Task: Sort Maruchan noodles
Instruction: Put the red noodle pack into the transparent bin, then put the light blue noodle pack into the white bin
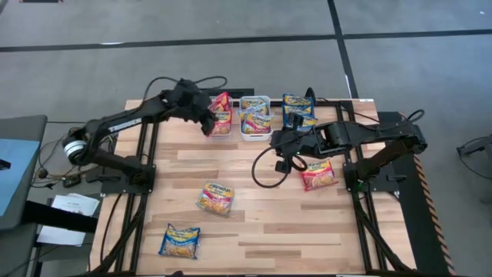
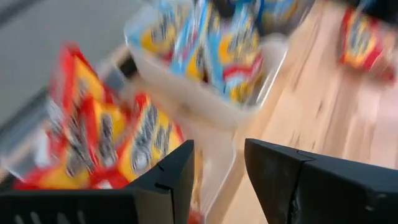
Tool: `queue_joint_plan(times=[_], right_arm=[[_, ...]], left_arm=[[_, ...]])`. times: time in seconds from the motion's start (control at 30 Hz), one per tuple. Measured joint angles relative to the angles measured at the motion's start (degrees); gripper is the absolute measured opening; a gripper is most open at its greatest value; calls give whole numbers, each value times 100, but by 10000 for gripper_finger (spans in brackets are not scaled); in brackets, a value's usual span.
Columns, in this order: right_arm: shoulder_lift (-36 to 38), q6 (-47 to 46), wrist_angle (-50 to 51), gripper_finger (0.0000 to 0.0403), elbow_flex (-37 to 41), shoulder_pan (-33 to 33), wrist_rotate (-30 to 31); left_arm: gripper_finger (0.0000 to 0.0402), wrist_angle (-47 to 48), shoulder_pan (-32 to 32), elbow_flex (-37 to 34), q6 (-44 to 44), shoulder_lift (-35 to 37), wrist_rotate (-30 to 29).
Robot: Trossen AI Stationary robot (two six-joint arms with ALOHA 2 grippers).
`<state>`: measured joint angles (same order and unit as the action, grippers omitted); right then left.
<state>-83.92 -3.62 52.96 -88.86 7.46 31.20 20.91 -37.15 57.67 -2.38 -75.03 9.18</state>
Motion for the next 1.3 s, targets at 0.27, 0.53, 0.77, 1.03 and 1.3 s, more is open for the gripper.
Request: queue_joint_plan(times=[0.27, 0.53, 0.77, 1.03, 1.3], right_arm=[[-1, -109, 145, 140, 0, 0, -10], [-92, -106, 213, 140, 3, 0, -14], [-174, -102, 294, 140, -1, 0, -28], [-175, -109, 337, 140, 9, 0, -26], [-175, -135, 339, 140, 7, 0, -24]], left_arm=[[128, 278, 13, 0, 3, -885, 305], [128, 470, 89, 0, -32, -1361, 98], [128, 469, 89, 20, -220, -1589, 12], [128, 701, 121, 16, -451, -1638, 251], [128, 735, 204, 21, -299, -1629, -258]])
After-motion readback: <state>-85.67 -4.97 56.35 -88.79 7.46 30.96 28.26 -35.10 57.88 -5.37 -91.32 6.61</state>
